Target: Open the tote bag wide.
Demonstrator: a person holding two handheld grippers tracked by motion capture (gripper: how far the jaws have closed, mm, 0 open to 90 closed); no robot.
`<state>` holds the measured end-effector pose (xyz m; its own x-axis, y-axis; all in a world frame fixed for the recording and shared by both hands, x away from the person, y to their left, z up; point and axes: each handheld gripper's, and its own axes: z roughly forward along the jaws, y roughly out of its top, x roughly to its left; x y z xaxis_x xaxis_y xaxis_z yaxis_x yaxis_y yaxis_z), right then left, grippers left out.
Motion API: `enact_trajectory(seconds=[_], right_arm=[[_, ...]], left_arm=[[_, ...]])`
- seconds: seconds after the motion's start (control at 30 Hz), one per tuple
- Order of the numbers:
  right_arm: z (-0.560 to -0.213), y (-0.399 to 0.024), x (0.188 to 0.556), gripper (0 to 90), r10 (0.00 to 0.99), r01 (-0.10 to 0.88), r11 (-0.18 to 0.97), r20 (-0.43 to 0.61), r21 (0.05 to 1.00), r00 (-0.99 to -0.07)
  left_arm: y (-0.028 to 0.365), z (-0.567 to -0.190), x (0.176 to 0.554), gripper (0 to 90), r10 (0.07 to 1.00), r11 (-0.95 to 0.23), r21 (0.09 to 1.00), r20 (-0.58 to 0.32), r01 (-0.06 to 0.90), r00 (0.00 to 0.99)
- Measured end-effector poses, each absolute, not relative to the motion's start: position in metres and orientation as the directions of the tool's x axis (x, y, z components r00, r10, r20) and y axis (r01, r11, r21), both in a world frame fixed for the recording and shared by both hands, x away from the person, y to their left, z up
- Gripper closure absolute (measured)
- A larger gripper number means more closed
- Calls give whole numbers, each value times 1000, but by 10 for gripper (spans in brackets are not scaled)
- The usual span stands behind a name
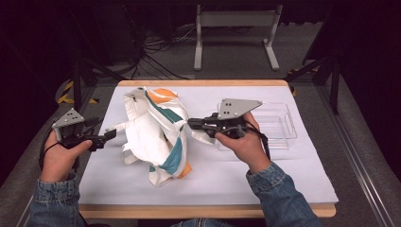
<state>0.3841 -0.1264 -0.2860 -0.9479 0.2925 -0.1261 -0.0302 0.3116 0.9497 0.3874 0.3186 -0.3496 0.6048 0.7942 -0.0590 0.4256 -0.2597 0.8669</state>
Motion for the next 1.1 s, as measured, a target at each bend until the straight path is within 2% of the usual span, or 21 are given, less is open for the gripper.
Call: enact_trajectory(seconds=[0.57,0.87,1.1], right_arm=[[-310,-176,381,882,403,68,269,-48,961,-914],[-336,-202,380,881,464,168,277,21,946,-885],[-347,-209,378,881,481,206,292,43,934,-875]], left_arm=[[320,-349,387,121,800,-240,865,-81,440,595],[318,-348,386,126,787,-233,869,-96,437,610],[317,-346,384,142,770,-183,869,-165,460,616]])
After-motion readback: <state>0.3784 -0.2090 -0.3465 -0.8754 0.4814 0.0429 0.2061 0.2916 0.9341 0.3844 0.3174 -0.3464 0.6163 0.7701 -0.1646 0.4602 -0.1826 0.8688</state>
